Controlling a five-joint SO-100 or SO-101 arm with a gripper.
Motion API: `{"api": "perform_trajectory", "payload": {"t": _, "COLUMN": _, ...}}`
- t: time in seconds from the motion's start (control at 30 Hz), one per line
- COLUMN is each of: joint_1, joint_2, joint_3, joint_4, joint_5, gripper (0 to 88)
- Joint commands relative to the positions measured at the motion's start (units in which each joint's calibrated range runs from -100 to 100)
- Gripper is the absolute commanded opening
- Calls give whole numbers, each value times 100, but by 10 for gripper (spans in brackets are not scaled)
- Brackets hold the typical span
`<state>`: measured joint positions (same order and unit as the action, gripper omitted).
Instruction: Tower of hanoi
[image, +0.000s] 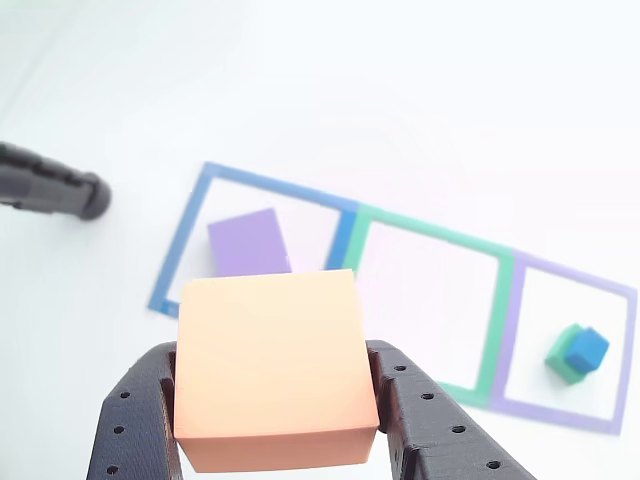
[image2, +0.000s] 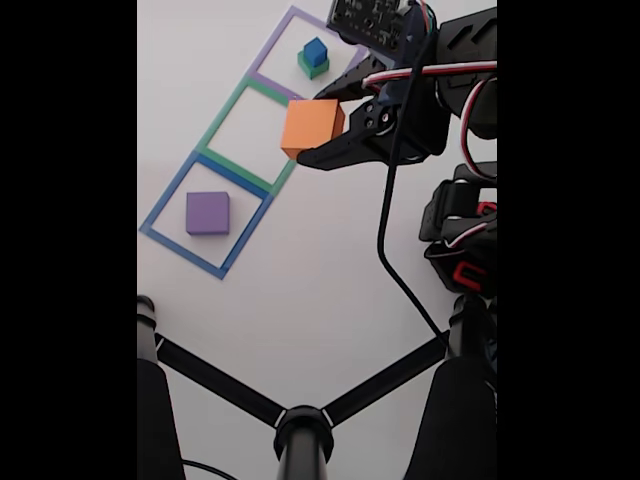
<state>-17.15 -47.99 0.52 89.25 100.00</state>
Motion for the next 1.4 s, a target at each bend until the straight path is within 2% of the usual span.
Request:
{"api": "perform_trajectory", "payload": {"t": 0.0, "joint_1": -172, "joint_2": -257, "joint_3": 797, "joint_4": -851, "joint_5": 0, "gripper": 71}}
{"api": "perform_trajectory", "payload": {"t": 0.23, "joint_1": -256, "joint_2": -449, "joint_3": 3578, "joint_4": -3498, "joint_5": 0, "gripper": 75}}
{"api": "perform_trajectory", "payload": {"t": 0.43, "joint_1": -439, "joint_2": 0, "joint_3": 5868, "joint_4": -6759, "joint_5": 0, "gripper": 75}}
{"api": "perform_trajectory", "payload": {"t": 0.57, "joint_1": -500, "joint_2": 881, "joint_3": 6722, "joint_4": -8767, "joint_5": 0, "gripper": 75}}
{"api": "perform_trajectory", "payload": {"t": 0.7, "joint_1": -538, "joint_2": 1787, "joint_3": 6967, "joint_4": -10078, "joint_5": 0, "gripper": 76}}
{"api": "perform_trajectory", "payload": {"t": 0.97, "joint_1": -584, "joint_2": 3189, "joint_3": 7031, "joint_4": -11697, "joint_5": 0, "gripper": 77}}
{"api": "perform_trajectory", "payload": {"t": 1.37, "joint_1": -668, "joint_2": 4519, "joint_3": 6758, "joint_4": -12935, "joint_5": 0, "gripper": 79}}
